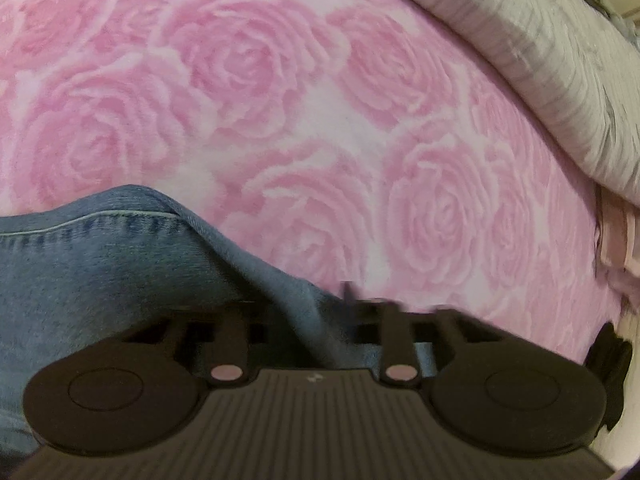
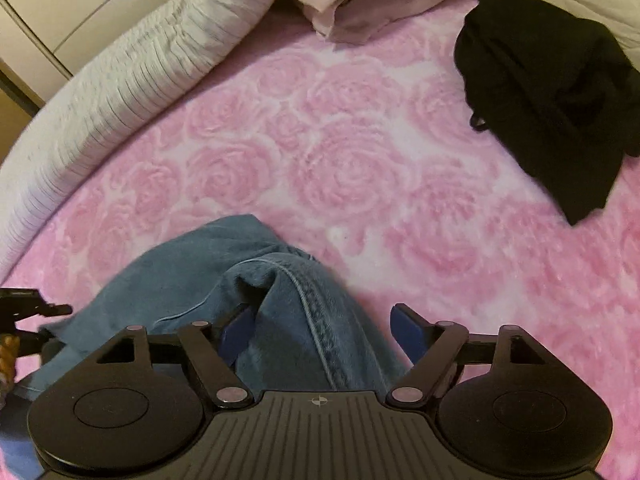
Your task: Fold clothes
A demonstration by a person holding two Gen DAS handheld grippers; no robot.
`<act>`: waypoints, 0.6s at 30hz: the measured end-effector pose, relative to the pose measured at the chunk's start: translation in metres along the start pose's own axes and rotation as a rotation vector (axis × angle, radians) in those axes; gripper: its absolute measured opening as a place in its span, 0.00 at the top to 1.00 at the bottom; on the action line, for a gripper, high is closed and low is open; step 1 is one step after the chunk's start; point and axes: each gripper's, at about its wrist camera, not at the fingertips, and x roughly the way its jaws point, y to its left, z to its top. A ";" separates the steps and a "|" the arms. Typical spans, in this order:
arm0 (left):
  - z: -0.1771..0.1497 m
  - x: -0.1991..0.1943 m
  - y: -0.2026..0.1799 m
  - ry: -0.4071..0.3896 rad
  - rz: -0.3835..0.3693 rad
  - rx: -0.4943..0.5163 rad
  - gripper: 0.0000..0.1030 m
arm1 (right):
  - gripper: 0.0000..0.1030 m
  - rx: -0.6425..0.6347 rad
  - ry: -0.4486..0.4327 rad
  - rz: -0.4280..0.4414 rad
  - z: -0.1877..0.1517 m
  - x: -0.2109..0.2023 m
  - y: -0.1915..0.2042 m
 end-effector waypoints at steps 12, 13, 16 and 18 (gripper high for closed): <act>0.026 -0.117 0.001 -0.243 -0.130 0.062 0.99 | 0.88 -0.282 -0.139 -0.051 -0.014 -0.048 0.055; 0.032 -0.137 0.002 -0.286 -0.149 0.066 0.99 | 0.88 -0.315 -0.178 -0.053 -0.013 -0.059 0.063; 0.043 -0.212 0.007 -0.422 -0.232 0.084 0.99 | 0.88 -0.436 -0.313 -0.042 -0.013 -0.096 0.091; 0.034 -0.262 0.011 -0.523 -0.271 0.122 0.99 | 0.88 -0.525 -0.414 -0.026 -0.019 -0.123 0.109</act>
